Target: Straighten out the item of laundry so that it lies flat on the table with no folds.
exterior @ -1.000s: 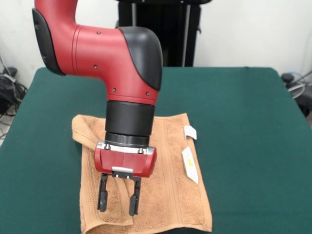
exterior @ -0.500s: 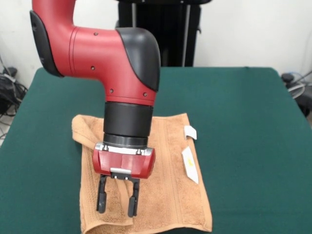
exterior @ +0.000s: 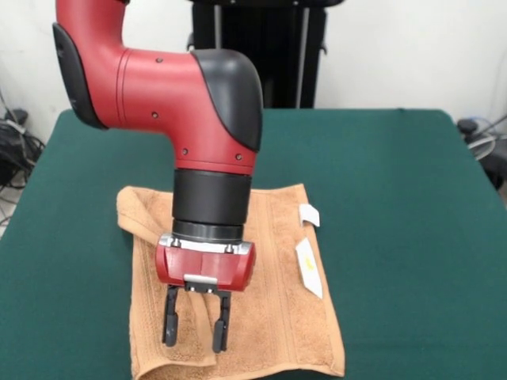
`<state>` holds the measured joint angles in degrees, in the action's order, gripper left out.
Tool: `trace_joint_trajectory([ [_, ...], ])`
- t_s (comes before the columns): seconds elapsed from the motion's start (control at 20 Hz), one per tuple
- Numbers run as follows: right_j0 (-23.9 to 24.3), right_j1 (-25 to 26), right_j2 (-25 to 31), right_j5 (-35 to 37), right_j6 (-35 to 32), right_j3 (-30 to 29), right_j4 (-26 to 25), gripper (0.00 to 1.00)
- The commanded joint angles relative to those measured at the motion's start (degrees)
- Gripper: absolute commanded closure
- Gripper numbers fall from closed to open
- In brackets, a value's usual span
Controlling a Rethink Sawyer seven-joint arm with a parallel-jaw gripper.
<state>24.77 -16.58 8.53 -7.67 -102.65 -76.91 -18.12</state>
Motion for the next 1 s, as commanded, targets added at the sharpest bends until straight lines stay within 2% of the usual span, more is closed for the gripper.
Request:
trace_joint_trajectory([
  [0.05, -0.20, 3.84, 6.21, 1.11, -8.49, -3.58, 0.04, 0.00],
  [0.6, 0.22, 5.70, 7.12, -0.09, -8.39, -3.48, -0.80, 0.00],
  [1.0, -0.68, 7.36, 5.69, -1.46, -8.41, -2.69, -0.65, 0.00],
])
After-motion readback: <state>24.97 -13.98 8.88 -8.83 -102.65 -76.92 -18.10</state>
